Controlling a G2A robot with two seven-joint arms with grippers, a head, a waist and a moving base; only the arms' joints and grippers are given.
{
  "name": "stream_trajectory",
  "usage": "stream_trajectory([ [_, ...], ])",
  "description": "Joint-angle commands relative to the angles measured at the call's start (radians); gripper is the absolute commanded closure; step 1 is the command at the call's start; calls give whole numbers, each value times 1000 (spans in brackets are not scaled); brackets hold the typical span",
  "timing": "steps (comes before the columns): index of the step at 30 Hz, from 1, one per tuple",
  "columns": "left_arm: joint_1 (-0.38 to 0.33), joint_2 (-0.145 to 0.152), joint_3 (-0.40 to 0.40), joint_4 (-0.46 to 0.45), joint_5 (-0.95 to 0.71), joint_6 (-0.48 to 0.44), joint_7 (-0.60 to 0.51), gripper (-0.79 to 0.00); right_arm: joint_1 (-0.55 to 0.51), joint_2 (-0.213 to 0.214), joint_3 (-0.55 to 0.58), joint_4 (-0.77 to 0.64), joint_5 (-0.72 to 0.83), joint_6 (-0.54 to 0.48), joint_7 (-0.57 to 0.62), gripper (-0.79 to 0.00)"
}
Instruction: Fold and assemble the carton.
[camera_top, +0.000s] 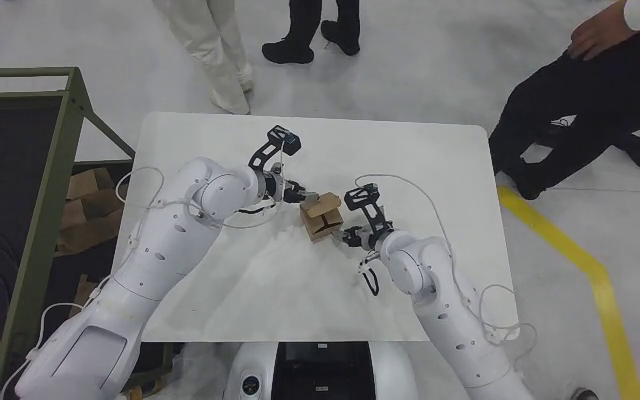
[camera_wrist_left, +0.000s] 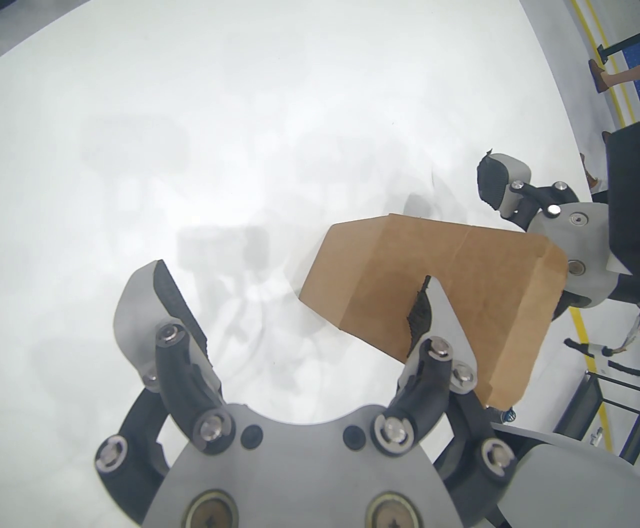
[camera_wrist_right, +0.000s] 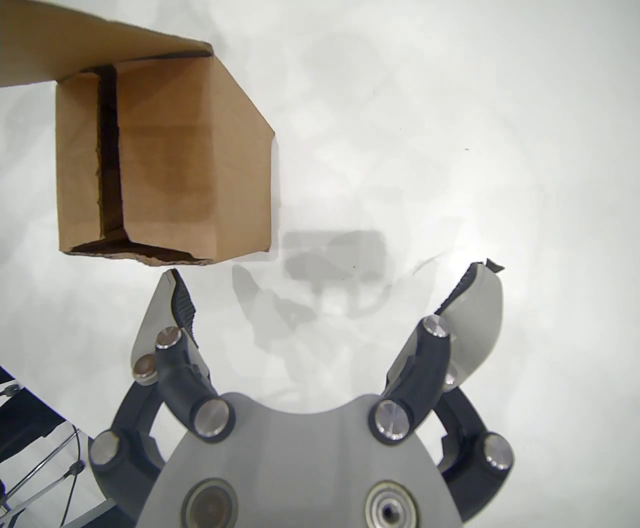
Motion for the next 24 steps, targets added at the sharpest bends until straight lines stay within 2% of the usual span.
stream_trajectory([
  [1, 4, 1, -3, 0, -3, -5, -5, -785, 15, -4, -13, 15, 0, 22, -4, -785],
  [24, 38, 9, -39, 5, -33, -9, -21, -785, 101, -32, -53, 114, 51, 158, -40, -785],
])
